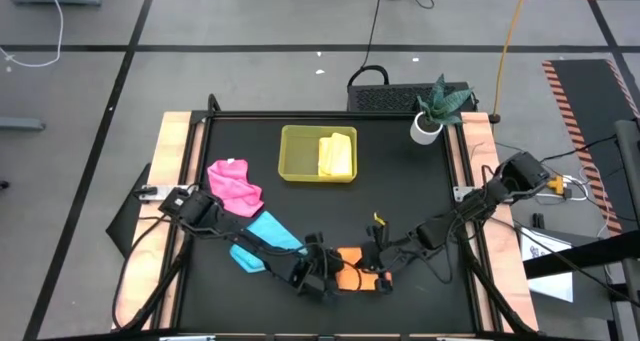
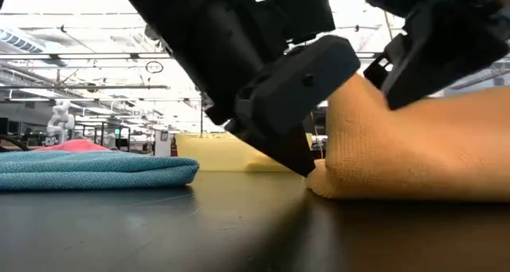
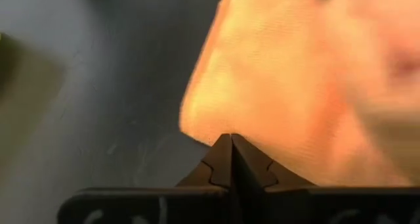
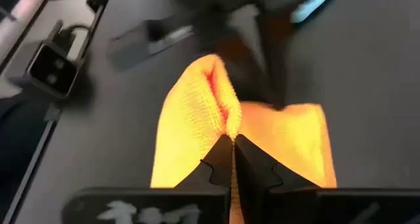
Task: Fold microfiber towels
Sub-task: Fold the orange microfiber cloth
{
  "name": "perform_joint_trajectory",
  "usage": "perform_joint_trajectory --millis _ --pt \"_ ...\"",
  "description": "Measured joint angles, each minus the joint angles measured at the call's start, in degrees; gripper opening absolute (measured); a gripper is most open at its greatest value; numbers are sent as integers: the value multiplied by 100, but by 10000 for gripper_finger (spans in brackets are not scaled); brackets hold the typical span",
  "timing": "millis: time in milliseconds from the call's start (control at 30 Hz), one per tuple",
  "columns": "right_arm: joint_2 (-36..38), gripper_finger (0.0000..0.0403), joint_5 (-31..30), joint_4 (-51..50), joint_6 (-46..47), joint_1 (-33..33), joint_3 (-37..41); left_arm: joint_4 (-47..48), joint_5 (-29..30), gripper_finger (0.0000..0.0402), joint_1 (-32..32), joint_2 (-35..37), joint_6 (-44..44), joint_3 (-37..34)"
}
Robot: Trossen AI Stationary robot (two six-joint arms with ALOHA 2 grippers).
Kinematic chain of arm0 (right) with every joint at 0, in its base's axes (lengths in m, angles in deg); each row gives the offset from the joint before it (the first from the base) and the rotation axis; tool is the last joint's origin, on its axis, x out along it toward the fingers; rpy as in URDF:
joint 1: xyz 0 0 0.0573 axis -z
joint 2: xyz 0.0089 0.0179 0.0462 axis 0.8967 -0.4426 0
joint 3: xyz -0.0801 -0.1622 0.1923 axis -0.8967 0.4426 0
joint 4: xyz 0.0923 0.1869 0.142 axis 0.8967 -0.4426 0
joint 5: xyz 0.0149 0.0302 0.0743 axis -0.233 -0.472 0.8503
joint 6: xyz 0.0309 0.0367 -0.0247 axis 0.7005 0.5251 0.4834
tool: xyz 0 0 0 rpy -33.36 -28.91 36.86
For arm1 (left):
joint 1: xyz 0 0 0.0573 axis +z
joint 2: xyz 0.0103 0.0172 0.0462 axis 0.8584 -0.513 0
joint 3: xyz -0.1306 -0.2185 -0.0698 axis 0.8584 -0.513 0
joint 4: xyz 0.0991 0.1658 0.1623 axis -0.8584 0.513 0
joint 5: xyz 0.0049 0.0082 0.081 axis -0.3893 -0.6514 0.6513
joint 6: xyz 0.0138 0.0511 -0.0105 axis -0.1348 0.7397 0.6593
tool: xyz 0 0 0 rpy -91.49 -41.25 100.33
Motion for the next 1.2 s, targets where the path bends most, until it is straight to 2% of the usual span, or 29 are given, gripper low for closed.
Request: perform_joint_trajectory --millis 267,533,833,1033,1200 --pt "-224 0 -25 0 2 236 -2 56 187 3 -288 436 13 2" --pt "-267 0 -321 -123 -4 375 0 -248 193 13 -515 480 243 2" --pt "-267 0 -321 -254 2 451 0 -802 168 8 -396 424 690 7" --pt "-267 0 -323 -460 148 449 32 -545 15 4 -258 254 523 4" --pt "-265 0 -323 -151 152 449 306 -414 -211 9 -234 172 364 0"
